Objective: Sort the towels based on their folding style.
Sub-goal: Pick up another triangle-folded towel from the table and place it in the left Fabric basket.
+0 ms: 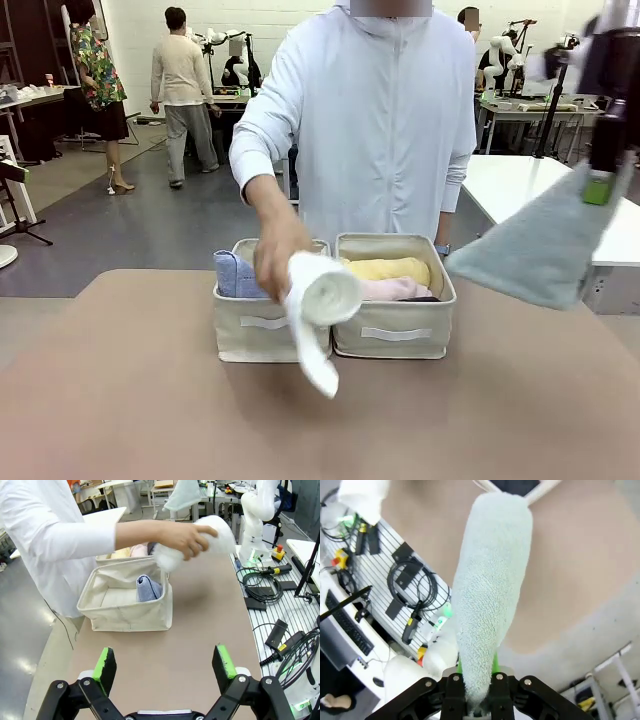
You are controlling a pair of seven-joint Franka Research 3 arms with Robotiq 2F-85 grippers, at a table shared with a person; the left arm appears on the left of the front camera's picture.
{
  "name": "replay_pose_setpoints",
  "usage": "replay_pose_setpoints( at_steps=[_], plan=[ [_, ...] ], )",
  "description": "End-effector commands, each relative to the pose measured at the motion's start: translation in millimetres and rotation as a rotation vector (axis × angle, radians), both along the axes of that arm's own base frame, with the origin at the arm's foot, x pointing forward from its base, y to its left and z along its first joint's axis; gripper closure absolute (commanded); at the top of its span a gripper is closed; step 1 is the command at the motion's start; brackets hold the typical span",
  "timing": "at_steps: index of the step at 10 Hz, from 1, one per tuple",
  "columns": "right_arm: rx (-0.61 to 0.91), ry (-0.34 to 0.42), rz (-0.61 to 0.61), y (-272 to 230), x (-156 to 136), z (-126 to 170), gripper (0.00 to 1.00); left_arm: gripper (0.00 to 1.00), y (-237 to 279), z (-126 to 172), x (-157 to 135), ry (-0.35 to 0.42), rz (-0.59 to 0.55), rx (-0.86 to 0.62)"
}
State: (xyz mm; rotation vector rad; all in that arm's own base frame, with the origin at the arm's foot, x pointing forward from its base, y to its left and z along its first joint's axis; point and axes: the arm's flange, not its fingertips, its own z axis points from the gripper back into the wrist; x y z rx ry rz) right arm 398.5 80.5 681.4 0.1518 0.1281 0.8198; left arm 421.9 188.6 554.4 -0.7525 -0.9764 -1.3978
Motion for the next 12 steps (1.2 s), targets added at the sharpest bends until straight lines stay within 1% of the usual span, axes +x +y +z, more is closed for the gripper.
replay_pose_setpoints(
  at_steps=[1,2,3,4,5,7,10,12],
  plan=[
    [0.007,0.061,0.007,-20,14,5,0.82,0.0,1,2,1,-0.015,0.007,-0.007],
    [-0.021,0.102,-0.074,-67,0,-5,0.82,0.0,1,2,1,-0.015,0.007,-0.007],
    [-0.004,0.085,-0.128,-128,-33,-15,0.82,0.0,1,2,1,-0.015,0.007,-0.007],
    [0.16,0.046,-0.147,-182,-67,-22,0.82,0.0,1,2,1,-0.015,0.007,-0.007],
    [0.182,0.042,-0.168,-199,-81,-27,0.82,0.0,1,2,1,-0.015,0.007,-0.007],
    [0.157,0.039,-0.124,-196,-85,-32,0.82,0.0,1,2,1,-0.015,0.007,-0.007],
    [0.153,0.051,-0.077,-194,-76,-34,0.82,0.0,1,2,1,-0.015,0.007,-0.007],
    [0.172,0.05,-0.08,-198,-76,-33,0.82,0.0,1,2,1,-0.015,0.007,-0.007]
  ],
)
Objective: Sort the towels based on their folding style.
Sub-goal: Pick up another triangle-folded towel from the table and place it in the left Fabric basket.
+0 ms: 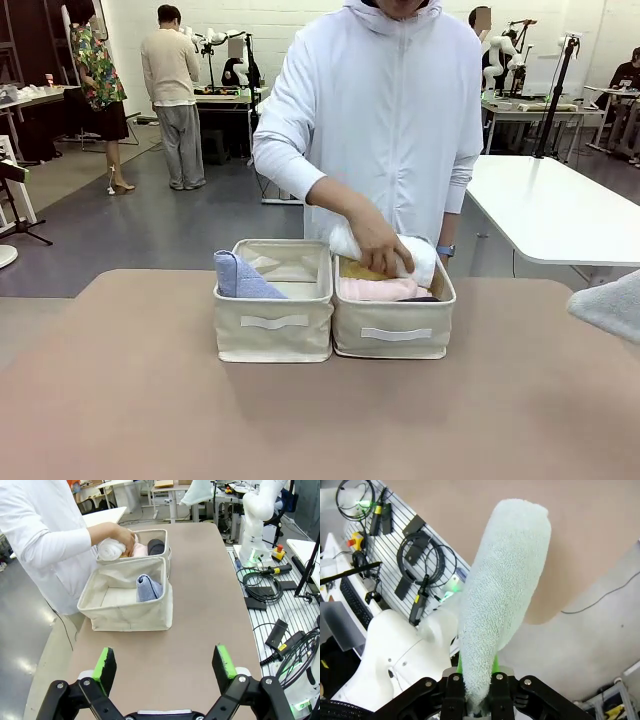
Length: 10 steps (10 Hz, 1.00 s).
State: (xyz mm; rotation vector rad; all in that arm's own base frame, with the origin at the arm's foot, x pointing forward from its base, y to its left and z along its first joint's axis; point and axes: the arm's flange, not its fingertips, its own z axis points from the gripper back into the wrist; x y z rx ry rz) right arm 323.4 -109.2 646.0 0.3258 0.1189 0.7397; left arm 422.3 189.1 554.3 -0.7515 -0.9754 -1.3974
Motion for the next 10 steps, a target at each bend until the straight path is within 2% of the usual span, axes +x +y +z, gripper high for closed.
replay_pose_setpoints(
  at_steps=[1,3,6,8,10],
  plan=[
    [0.015,-0.01,0.01,-6,1,2,0.82,0.0,1,2,0,-0.015,0.006,-0.008],
    [-0.004,0.017,0.027,7,14,1,0.82,0.0,1,2,0,-0.015,0.006,-0.008],
    [-0.073,-0.006,0.199,59,56,12,0.82,0.0,1,2,0,-0.015,0.006,-0.008],
    [-0.11,0.007,0.319,113,83,22,0.82,0.0,1,2,0,-0.015,0.006,-0.008],
    [-0.159,0.021,0.384,157,105,18,0.82,0.0,1,2,0,-0.015,0.006,-0.008]
  ],
)
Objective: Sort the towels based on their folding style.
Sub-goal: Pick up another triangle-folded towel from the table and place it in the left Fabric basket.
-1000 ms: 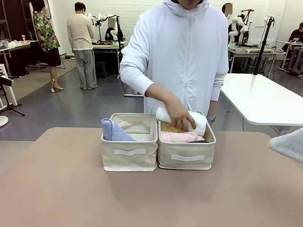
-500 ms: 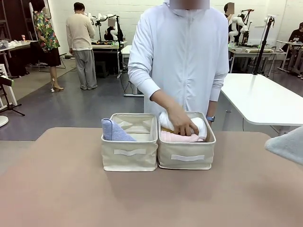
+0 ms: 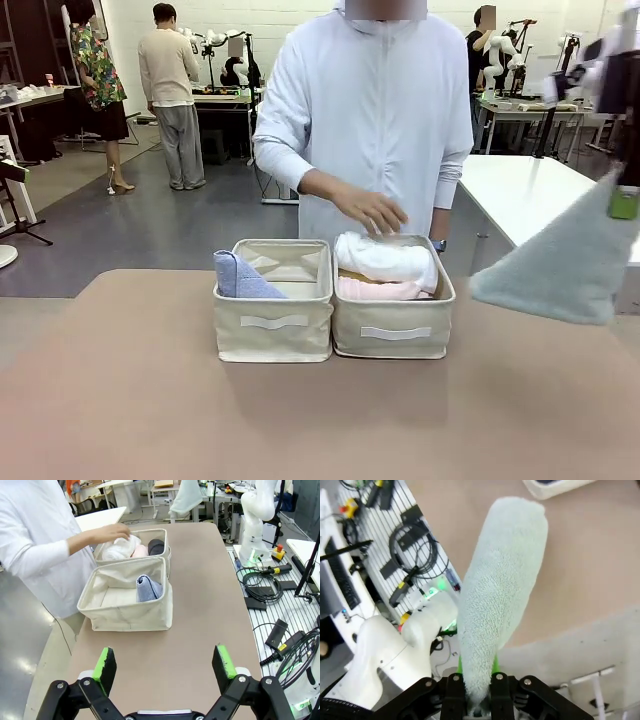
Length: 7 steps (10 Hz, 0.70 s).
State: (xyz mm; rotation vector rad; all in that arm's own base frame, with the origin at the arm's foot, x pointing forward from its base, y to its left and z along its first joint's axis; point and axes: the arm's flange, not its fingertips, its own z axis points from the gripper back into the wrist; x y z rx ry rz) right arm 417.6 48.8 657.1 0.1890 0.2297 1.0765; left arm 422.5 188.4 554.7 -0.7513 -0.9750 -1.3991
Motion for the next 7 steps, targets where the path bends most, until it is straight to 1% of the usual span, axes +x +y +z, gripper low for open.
replay_pose_setpoints(
  at_steps=[1,2,7],
  plan=[
    [-0.047,0.028,0.029,9,19,1,0.82,0.0,1,1,0,-0.015,0.007,-0.009],
    [0.0,0.0,0.0,0,0,0,0.82,0.0,1,1,0,-0.015,0.007,-0.009],
    [0.0,0.0,0.0,0,0,0,0.82,0.0,1,1,0,-0.015,0.007,-0.009]
  ],
)
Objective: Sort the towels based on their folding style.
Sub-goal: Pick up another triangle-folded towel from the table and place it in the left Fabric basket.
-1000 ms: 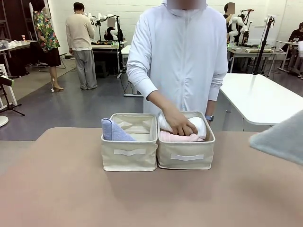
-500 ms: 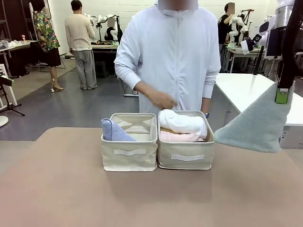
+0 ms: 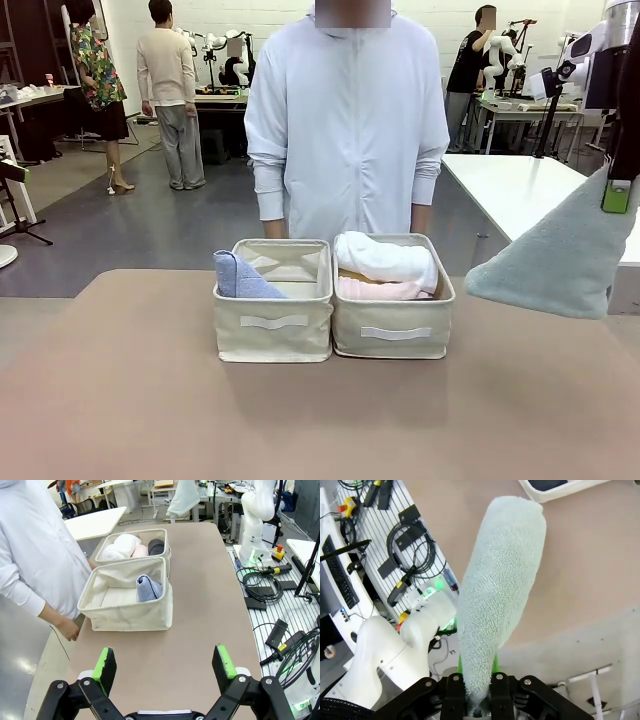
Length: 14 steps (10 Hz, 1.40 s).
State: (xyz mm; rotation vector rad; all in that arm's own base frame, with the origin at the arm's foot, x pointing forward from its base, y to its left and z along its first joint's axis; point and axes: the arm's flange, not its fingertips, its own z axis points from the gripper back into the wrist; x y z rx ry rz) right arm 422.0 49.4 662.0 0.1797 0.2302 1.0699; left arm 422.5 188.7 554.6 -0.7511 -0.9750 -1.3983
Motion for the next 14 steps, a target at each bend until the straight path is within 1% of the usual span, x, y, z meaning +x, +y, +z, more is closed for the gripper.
replay_pose_setpoints(
  at_steps=[1,2,3,4,5,7,9,11,12,14],
  plan=[
    [0.009,0.004,0.006,-1,-4,-5,0.82,0.0,1,1,0,-0.015,0.006,-0.009],
    [0.0,0.0,0.0,0,0,0,0.82,0.0,1,1,0,-0.015,0.006,-0.009],
    [0.033,-0.043,0.032,46,9,21,0.82,0.0,1,1,0,-0.015,0.006,-0.009],
    [0.051,-0.076,0.03,86,22,37,0.82,0.0,1,1,0,-0.015,0.006,-0.009],
    [0.076,-0.085,0.025,123,34,48,0.82,0.0,1,1,0,-0.015,0.006,-0.009],
    [0.089,-0.127,0.057,194,58,57,0.82,0.0,1,1,0,-0.015,0.006,-0.009],
    [0.103,-0.168,0.091,243,82,51,0.82,0.0,1,1,0,-0.015,0.006,-0.009],
    [0.131,-0.151,0.156,268,95,38,0.82,0.0,1,1,0,-0.015,0.006,-0.009],
    [0.129,-0.153,0.115,251,71,27,0.82,0.0,1,1,0,-0.015,0.006,-0.009],
    [0.129,-0.153,0.115,251,71,27,0.82,0.0,1,1,0,-0.015,0.006,-0.009]
  ],
)
